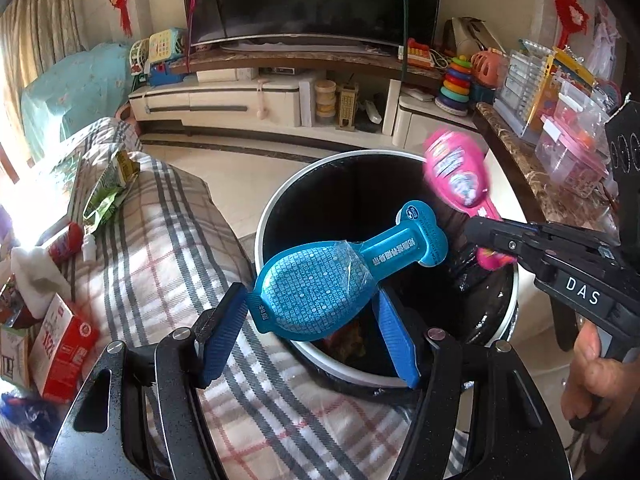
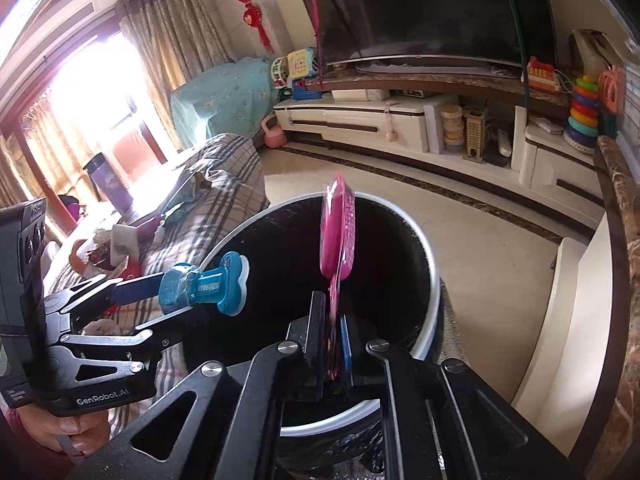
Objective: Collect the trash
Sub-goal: 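Carry the brush and pink toy over the bin and open both tools, then move both tools back toward the blue plastic bag and white wrapper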
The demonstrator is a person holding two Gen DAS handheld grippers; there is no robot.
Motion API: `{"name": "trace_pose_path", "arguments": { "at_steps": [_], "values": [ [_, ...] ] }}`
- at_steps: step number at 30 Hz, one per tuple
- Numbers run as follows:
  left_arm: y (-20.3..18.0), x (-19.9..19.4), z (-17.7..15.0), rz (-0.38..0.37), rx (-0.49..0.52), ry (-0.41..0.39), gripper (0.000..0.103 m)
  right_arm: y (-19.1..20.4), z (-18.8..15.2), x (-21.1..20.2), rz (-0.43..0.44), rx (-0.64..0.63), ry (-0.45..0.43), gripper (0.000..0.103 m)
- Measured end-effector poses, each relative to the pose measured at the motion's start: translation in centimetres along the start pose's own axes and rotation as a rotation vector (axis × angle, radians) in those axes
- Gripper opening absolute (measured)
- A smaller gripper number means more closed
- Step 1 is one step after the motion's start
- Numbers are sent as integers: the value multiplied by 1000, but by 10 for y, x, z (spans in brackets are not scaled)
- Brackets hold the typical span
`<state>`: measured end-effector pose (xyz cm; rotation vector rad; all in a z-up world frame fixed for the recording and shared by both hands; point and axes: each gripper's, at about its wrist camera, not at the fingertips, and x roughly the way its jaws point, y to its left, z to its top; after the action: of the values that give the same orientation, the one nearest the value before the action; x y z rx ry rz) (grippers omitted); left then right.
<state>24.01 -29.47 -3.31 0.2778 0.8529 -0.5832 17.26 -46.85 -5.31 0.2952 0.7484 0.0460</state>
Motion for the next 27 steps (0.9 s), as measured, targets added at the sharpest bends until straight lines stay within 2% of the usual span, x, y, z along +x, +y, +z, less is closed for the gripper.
{"name": "trace_pose_path", "arguments": {
  "at_steps": [1, 2, 3, 5, 6, 7, 11, 19, 27],
  "values": [
    [0, 0, 0, -5, -4, 3, 68, 0, 0, 0, 2, 4, 0, 11],
    [0, -1, 0, -5, -9, 5, 73, -1, 0, -1, 3, 10, -1, 13],
    [0, -2, -1, -3, -11, 2, 78, -1, 1, -2, 3, 12, -4, 18],
    [0, -6, -3, -6, -10, -12, 80, 0, 0, -5, 3, 13, -15, 30],
    [1, -8, -5, -3, -10, -13, 80, 2, -1, -7, 6, 14, -21, 37],
    [1, -10, -7, 1, -11, -14, 80, 3, -1, -8, 7, 15, -26, 40],
    [8, -22, -18, -1, -37, -30, 81, 10, -4, -15, 23, 21, -41, 46],
    [30, -56, -48, 28, -96, -67, 81, 35, -19, -20, 76, 22, -47, 72],
    [66, -84, -83, 57, -203, -87, 82, 69, -38, -13, 129, -6, -10, 79]
  ]
}}
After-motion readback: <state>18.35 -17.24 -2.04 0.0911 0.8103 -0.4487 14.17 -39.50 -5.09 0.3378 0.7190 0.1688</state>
